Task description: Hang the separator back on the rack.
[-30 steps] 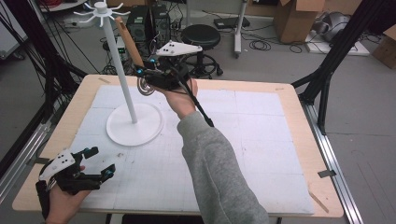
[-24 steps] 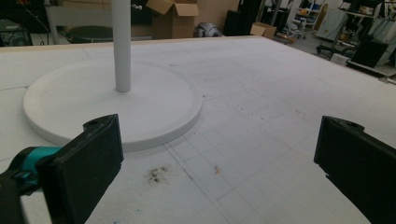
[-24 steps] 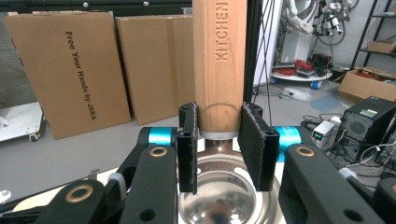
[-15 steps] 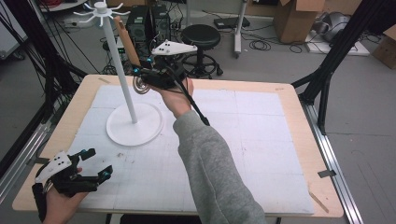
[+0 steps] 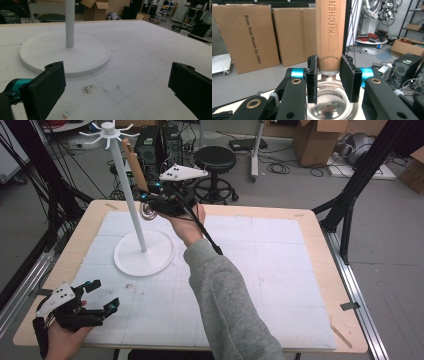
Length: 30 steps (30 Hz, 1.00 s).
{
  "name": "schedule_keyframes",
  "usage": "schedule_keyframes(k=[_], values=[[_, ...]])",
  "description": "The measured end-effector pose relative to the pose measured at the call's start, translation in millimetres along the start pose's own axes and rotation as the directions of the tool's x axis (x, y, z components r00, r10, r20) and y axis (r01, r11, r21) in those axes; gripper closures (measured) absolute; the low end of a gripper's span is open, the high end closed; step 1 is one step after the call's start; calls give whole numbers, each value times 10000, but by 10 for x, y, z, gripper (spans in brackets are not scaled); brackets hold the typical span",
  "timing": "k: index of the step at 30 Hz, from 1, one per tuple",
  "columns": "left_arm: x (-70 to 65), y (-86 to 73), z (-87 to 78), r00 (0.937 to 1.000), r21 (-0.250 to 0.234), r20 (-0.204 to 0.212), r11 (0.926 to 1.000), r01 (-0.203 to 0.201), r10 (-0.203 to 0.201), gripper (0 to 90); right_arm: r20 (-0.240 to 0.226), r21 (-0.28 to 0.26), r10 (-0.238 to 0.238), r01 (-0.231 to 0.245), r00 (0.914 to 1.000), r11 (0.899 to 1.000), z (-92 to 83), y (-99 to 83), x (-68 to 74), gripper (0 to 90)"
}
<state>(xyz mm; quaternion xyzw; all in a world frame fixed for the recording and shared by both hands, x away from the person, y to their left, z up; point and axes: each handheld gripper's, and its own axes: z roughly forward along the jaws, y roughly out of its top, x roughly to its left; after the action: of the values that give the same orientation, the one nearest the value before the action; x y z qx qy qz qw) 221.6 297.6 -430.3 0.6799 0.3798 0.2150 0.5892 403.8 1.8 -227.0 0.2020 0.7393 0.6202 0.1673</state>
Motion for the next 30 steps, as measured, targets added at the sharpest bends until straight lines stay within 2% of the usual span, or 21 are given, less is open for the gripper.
schedule_keyframes(k=[9, 14, 17, 21, 27, 30], values=[[7, -2, 0, 10000, 31, -11, 10000, -15, 15, 18, 151, 105, -249, 247, 9996, 9996, 45, -24, 14, 602], [-1, 7, -18, 10000, -128, 15, 9999, -32, 32, 18, 11, 145, -353, 352, 9994, 9993, 36, -48, 32, 540], [-2, 5, -17, 10000, -116, 12, 9999, -33, 33, 18, 101, 81, -452, 451, 9989, 9989, 9, -67, 39, 456], [1, 5, -21, 10000, -111, -12, 9999, -27, 27, 18, 196, 11, -223, 223, 9996, 9998, -51, -99, -4, 323], [12, 1, -23, 10000, -91, -55, 10000, 21, -21, 18, -285, 41, -436, 438, 9986, 9990, -126, -125, -30, 200], [5, 21, -39, 9998, -376, -8, 9991, 219, -219, 18, -412, 117, -564, 569, 9976, 9983, -145, -158, -18, 132]])
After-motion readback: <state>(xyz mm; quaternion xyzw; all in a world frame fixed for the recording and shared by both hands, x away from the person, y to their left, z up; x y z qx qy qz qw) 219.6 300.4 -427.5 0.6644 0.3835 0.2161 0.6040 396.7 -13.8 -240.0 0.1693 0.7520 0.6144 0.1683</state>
